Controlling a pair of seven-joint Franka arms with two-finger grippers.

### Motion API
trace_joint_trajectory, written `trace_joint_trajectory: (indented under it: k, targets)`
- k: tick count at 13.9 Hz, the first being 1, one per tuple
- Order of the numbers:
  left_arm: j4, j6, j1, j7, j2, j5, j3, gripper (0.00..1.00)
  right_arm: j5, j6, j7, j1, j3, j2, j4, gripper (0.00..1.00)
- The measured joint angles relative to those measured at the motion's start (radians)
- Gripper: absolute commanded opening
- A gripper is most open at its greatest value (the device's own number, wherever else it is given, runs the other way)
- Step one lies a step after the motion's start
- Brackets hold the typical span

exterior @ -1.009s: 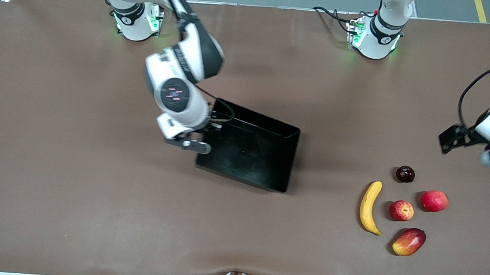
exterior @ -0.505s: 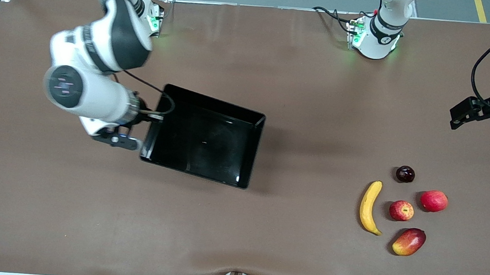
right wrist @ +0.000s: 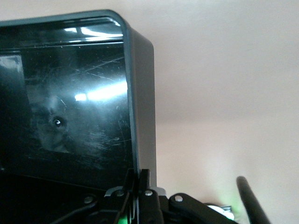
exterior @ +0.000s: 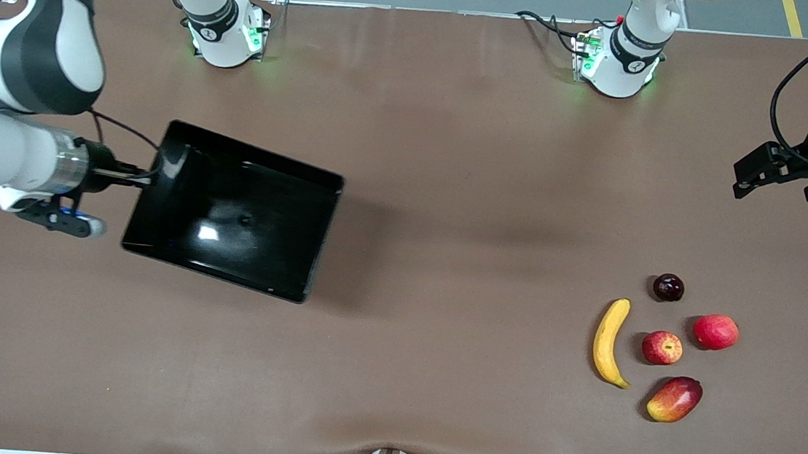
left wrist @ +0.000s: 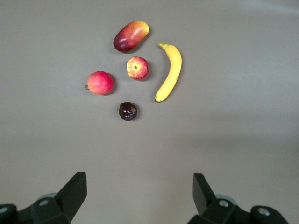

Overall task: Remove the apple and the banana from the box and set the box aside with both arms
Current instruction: 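Drag the empty black box away from the fruits with the right gripper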

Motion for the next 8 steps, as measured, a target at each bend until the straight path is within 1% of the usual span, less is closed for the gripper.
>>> trace_joint_trajectory:
  k: [3, 4, 6, 8]
  targets:
    - [-0.009, 0.005, -0.001, 0.011, 0.009, -0.002, 0.001, 1.00, -0.012, 0.190, -0.121, -0.077, 0.000, 0.010, -0.147, 0.00]
    - [-0.011, 0.010, -0.002, 0.011, 0.015, -0.002, 0.001, 1.00, -0.015, 0.217, -0.174, -0.109, -0.001, 0.016, -0.174, 0.00]
    - [-0.013, 0.021, -0.006, 0.012, 0.031, -0.002, 0.001, 1.00, -0.019, 0.253, -0.295, -0.194, -0.002, 0.030, -0.196, 0.00]
    - [-0.013, 0.027, -0.011, 0.012, 0.043, -0.002, 0.001, 1.00, -0.022, 0.287, -0.364, -0.274, -0.002, 0.055, -0.200, 0.00]
